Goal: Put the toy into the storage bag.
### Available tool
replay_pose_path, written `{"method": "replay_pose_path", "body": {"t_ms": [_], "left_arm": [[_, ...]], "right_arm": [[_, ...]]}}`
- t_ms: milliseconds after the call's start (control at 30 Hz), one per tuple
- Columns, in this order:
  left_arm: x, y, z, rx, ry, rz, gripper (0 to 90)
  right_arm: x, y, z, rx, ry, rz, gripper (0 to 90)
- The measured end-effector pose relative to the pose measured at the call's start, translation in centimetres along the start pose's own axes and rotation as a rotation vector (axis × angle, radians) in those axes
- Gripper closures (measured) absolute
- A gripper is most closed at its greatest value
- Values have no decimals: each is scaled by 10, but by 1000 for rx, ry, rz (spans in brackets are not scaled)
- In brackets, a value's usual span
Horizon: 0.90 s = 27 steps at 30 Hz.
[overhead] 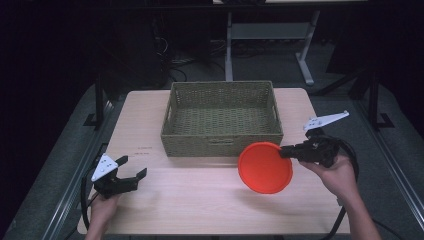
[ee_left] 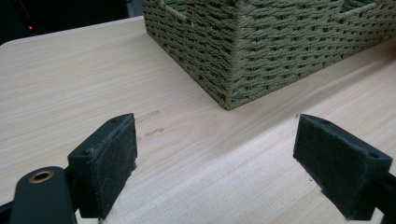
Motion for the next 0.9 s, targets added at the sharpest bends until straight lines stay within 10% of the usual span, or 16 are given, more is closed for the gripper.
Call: {"method": "replay_pose_path", "body": {"t_ms": [900], "left_arm": [[-1,-1,0,0,-2,6,129]], "right_arm": [[-3,-23,55,30,-43,-36,821]]}}
Point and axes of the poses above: each handheld gripper's, and its own axes: y roughly forward along the jaws, z roughly out of its top, x roughly to its right, the point moved 6 cm from there along y, roughly forward along the jaws, and after that the axes turned 12 degrees about -y, right-handed, at the moved point
